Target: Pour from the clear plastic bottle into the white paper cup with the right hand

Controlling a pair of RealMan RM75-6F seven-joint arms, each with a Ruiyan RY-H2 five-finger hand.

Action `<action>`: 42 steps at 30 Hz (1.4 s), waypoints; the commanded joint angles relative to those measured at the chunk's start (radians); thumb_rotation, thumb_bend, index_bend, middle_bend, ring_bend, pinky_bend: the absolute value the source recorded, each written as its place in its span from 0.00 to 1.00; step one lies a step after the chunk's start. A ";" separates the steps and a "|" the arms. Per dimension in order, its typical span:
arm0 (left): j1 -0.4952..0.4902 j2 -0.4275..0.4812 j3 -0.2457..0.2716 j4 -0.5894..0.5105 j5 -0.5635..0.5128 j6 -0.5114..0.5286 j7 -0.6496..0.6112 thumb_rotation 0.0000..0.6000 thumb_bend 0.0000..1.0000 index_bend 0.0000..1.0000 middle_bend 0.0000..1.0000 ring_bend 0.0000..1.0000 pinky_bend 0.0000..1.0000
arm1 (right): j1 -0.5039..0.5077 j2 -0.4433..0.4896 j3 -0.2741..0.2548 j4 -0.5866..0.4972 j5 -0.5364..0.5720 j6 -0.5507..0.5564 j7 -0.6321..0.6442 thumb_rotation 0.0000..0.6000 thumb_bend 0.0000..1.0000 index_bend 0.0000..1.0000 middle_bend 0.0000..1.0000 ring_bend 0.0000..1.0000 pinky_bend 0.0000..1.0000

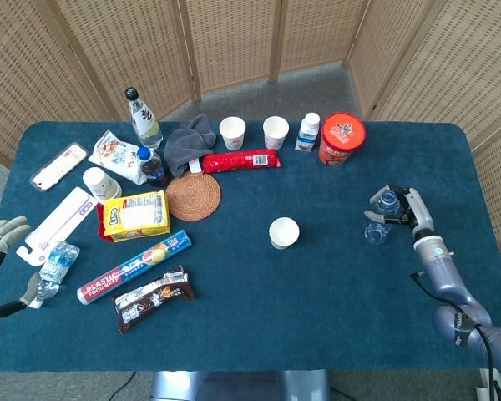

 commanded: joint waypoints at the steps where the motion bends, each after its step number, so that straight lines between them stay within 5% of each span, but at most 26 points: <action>1: 0.000 0.001 0.000 -0.002 0.001 0.000 0.002 0.76 0.50 0.13 0.13 0.10 0.07 | 0.000 -0.002 -0.004 0.007 -0.007 0.003 0.013 1.00 0.18 0.59 0.49 0.28 0.20; 30: -0.016 -0.011 -0.007 0.001 0.008 -0.013 0.002 0.75 0.50 0.13 0.13 0.10 0.06 | -0.034 0.066 -0.061 -0.056 -0.074 0.067 0.090 1.00 0.16 0.29 0.29 0.08 0.06; 42: -0.021 -0.018 -0.009 0.018 0.008 -0.014 -0.013 0.74 0.50 0.12 0.13 0.10 0.06 | -0.040 0.126 -0.072 -0.144 -0.079 0.094 0.040 1.00 0.14 0.06 0.11 0.00 0.00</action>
